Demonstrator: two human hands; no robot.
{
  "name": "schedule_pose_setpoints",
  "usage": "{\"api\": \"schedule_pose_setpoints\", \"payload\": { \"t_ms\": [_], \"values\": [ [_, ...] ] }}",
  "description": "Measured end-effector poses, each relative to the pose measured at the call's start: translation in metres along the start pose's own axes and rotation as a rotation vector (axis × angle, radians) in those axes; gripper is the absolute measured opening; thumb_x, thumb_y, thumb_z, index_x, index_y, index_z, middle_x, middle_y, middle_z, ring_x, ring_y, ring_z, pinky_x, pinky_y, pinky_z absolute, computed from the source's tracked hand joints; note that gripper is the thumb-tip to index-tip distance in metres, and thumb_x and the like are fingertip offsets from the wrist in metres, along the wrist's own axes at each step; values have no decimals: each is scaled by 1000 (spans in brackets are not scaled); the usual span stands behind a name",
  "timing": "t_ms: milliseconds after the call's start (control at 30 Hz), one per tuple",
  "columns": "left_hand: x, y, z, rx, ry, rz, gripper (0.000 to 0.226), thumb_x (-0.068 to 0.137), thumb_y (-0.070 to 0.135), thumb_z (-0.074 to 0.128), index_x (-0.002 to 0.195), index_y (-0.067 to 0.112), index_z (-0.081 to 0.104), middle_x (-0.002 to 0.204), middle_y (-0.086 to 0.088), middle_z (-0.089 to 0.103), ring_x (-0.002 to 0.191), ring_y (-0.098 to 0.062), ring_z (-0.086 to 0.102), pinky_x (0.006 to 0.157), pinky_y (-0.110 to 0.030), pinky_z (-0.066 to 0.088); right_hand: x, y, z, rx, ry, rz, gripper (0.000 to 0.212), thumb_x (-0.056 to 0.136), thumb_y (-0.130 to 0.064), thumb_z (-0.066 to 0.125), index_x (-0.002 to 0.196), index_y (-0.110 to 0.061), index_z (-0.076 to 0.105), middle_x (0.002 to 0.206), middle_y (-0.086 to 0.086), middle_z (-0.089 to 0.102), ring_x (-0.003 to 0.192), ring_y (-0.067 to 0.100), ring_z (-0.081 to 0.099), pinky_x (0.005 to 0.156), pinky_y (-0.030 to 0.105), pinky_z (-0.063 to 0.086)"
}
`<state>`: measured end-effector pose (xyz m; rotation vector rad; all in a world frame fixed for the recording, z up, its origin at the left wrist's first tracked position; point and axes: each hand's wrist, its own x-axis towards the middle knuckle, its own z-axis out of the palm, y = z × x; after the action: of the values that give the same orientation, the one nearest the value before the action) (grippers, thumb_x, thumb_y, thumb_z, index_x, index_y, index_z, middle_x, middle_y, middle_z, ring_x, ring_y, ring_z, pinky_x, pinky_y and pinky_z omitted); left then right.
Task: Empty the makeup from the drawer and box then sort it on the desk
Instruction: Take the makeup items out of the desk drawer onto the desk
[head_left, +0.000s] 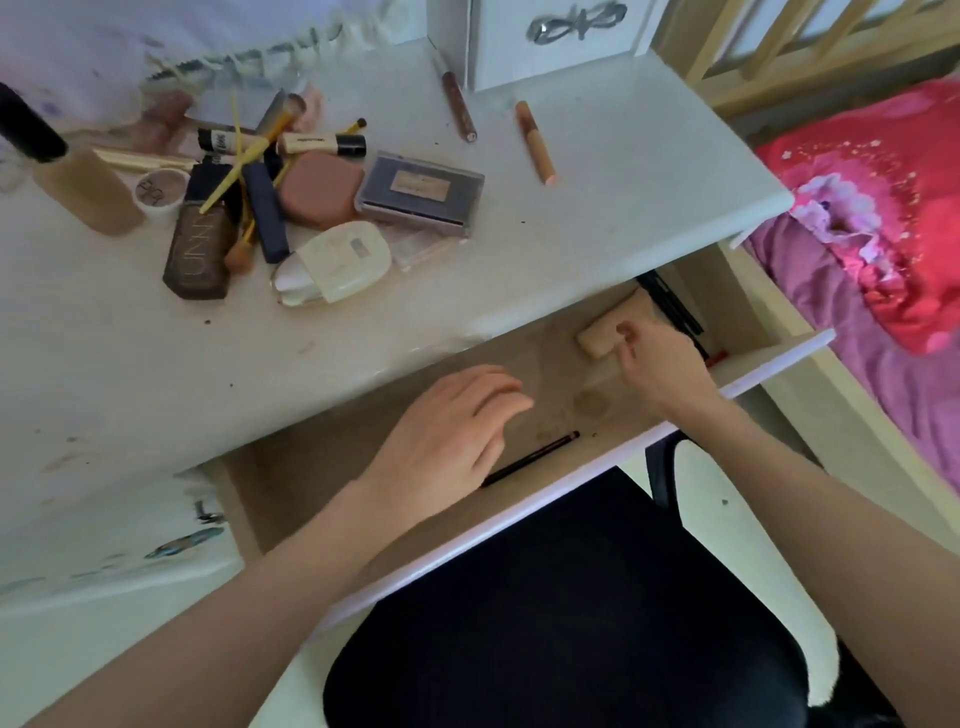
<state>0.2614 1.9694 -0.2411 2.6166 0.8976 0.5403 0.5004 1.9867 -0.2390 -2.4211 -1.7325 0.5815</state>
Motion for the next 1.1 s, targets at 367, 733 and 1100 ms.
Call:
{"api": "schedule_pose_setpoints", "payload": {
  "t_ms": [367, 733, 1100],
  "values": [
    [143, 5, 129, 232, -422, -152, 73, 94, 14, 44, 147, 17, -7, 155, -5, -14, 142, -27, -13, 113, -43, -4, 82, 87, 6, -106, -102, 148, 49, 91, -3, 37, 139, -1, 26, 134, 24, 39, 121, 39, 41, 84, 37, 35],
    [153, 2, 139, 335, -314, -139, 60, 73, 26, 70, 124, 14, 40, 133, -8, 35, 117, -31, 36, 86, -38, 31, 111, 70, 19, -174, -28, 237, 44, 93, -12, 45, 133, 4, 34, 133, 24, 36, 125, 39, 35, 97, 47, 38],
    [128, 1, 117, 0, -400, -349, 61, 85, 22, 60, 136, 14, 28, 127, -17, 34, 118, -34, 33, 96, -41, 37, 105, 57, 33, 8, -208, 300, 37, 96, -14, 44, 129, 1, 38, 124, 20, 52, 111, 34, 54, 74, 34, 42]
  ]
}}
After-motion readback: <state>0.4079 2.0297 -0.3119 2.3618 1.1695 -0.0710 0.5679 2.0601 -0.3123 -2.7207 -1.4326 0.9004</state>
